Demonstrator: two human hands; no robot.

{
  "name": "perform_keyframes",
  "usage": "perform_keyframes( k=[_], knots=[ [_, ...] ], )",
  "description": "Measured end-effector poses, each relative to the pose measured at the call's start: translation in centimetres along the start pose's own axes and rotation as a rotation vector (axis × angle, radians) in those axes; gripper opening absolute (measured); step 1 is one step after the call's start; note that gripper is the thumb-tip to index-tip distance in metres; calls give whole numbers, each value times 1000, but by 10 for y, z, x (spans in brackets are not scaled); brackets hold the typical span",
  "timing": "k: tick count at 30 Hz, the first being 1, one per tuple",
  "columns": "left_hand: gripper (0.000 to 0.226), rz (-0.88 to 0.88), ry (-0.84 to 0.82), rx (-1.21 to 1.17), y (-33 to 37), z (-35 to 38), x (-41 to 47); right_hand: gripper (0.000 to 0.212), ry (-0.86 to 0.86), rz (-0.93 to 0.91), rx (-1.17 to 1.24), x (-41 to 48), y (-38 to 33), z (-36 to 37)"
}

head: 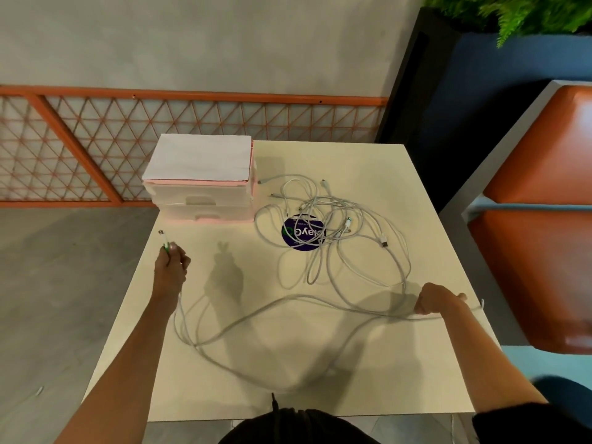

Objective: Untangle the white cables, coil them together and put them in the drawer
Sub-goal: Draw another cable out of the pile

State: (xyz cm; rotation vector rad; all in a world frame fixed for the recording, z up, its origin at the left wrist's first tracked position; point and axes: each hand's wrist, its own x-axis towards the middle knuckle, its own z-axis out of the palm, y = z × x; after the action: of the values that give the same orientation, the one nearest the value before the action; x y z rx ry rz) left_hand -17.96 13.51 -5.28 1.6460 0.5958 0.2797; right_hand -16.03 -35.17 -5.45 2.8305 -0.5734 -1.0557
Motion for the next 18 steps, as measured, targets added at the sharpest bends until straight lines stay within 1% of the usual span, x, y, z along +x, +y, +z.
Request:
perform_keyframes(
  k=[1,4,6,8,10,12,13,15,17,18],
  knots=[
    [36,-2,32,-33,3,-3,4,16,-3,1,9,-2,-2,-3],
    [34,-39,125,-183,8,-17,13,25,-23,-36,70,-3,-9,-12],
    [33,-51,181,-250,11,-27,18,25,7,-55,148,-4,-18,-20],
    [34,-54,200,-258,13,-32,21,24,64,-129,336,-3,-34,-28],
    [34,-59,186,-241,15,-31,22,18,126,-263,657,-6,-60,-36],
    [34,-61,148,-221,16,-27,22,31,127,-315,927,-18,-93,-45],
    [34,-53,124,-209,17,-23,21,38,105,-330,1005,-22,-110,-48],
    [35,-27,80,-173,18,-16,18,44,51,-359,1093,-28,-141,-50],
    [36,-3,44,-140,19,-9,16,42,11,-335,1122,-31,-163,-51],
    [36,7,32,-127,21,-6,14,37,1,-325,1129,-32,-172,-50]
  ],
)
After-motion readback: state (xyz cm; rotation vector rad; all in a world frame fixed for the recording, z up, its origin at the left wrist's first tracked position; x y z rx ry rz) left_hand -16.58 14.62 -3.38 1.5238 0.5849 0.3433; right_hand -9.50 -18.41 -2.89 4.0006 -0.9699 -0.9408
